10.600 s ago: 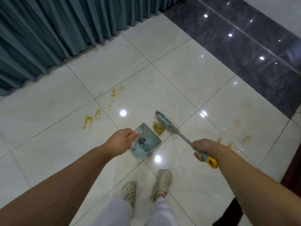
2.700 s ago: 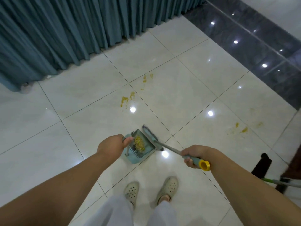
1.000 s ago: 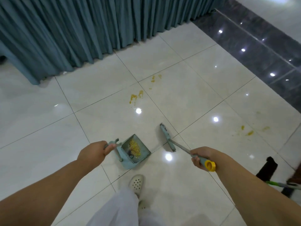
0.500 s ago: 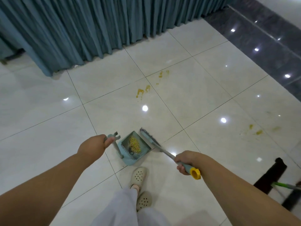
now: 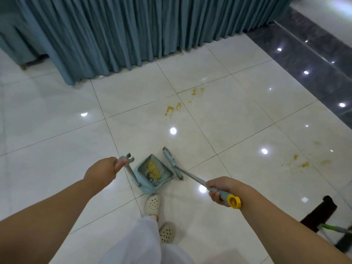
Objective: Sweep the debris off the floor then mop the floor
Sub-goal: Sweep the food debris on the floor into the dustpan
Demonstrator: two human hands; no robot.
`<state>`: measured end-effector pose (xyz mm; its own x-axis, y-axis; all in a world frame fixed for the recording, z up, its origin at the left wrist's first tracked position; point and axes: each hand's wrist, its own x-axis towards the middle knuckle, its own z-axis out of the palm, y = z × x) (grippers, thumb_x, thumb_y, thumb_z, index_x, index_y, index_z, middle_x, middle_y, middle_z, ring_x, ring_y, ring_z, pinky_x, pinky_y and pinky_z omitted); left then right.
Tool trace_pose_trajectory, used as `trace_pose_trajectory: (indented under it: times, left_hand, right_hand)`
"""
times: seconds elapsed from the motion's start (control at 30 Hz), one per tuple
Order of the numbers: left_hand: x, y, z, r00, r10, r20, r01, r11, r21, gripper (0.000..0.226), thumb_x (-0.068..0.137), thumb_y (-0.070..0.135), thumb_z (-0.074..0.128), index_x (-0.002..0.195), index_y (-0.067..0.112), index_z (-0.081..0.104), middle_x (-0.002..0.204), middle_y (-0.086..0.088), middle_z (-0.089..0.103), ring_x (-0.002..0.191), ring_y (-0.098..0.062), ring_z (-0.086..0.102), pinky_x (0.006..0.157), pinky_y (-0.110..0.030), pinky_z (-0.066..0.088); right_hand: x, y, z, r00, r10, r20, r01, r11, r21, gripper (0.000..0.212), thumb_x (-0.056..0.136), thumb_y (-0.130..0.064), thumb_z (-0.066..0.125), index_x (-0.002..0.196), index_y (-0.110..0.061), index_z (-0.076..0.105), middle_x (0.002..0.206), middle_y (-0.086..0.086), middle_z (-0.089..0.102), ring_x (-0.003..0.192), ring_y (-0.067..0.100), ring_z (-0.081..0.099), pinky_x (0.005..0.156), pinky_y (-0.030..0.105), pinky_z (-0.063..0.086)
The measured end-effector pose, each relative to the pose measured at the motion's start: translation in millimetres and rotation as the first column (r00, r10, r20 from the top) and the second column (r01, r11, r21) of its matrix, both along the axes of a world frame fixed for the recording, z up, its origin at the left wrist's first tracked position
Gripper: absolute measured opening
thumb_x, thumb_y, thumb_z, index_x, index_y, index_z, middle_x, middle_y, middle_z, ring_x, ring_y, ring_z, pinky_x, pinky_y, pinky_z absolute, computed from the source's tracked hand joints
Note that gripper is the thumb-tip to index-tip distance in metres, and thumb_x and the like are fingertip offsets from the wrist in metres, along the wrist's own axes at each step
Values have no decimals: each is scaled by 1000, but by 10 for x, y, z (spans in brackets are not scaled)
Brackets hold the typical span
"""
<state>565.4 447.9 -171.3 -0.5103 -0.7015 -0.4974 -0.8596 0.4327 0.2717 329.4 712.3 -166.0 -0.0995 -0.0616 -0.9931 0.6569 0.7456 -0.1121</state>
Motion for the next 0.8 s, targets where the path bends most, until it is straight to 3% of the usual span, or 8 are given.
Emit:
trace_pose_trajectory:
  times: [0.17, 0.5, 0.8]
  left_hand:
    - [254, -32, 74, 999, 54, -5, -54, 998, 22, 51, 96, 53, 32, 66, 13, 46, 62, -5, 51, 55, -16, 45, 52, -26, 34]
    - [541, -169, 24, 997, 47, 63, -46, 999, -15, 51, 97, 52, 30, 70, 12, 49, 65, -5, 53, 56, -18, 47, 53, -27, 35]
    - [629, -415, -105, 998, 44, 42, -45, 998, 33, 49, 97, 49, 33, 72, 10, 49, 66, -7, 52, 58, -20, 46, 54, -28, 35]
  right_hand:
    - [-105, -7, -101, 997, 20, -78, -18, 999, 27, 19, 96, -14, 52, 85, 0, 47, 68, 11, 45, 22, 11, 37, 27, 11, 34]
    - [-281, -100, -186, 991, -25, -133, 28, 999, 20, 18, 97, -13, 49, 85, -1, 44, 67, 11, 43, 23, 11, 38, 28, 12, 37]
    - [294, -541, -283, 997, 11, -72, -7, 998, 56, 14, 97, -13, 49, 90, -1, 47, 67, 12, 47, 27, 10, 40, 30, 12, 39]
